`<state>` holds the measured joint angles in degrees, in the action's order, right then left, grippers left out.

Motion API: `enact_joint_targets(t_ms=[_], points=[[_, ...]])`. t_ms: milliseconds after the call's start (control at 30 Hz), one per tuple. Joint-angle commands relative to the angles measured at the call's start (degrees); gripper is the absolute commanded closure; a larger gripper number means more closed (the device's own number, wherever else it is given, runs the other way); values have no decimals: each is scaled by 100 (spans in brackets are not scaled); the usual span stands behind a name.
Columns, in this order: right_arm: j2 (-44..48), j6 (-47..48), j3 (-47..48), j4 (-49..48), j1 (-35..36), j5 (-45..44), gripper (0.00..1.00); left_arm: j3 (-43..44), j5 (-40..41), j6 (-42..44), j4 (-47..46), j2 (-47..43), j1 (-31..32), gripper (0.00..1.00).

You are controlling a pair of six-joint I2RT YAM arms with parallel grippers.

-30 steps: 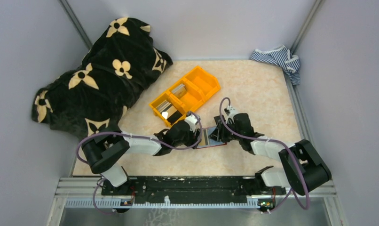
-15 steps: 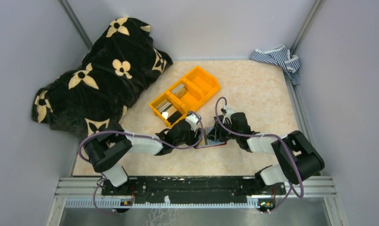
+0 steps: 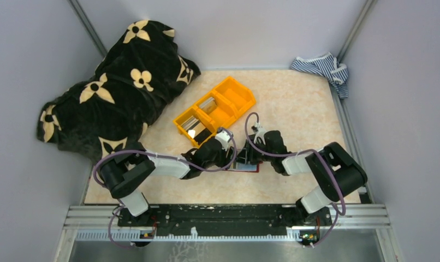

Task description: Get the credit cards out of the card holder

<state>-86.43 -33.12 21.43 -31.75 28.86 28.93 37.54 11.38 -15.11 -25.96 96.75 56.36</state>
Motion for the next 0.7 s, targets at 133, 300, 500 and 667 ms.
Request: enact_joint_targets(t_ms=[133,300,500,667], points=[[-339,-699,-212,-1400,93,621,79,-150,-190,-68,585,240,7,30],[-152,-581,-173,-1111,93,452,91,-184,-146,-60,645,11,8,30],[502,-152,-18,-61,95,24,91,-163,-733,-119,722,-597,-163,22],[1144,227,78,935,95,-507,84,-27,-1893,-269,586,-786,-589,17]])
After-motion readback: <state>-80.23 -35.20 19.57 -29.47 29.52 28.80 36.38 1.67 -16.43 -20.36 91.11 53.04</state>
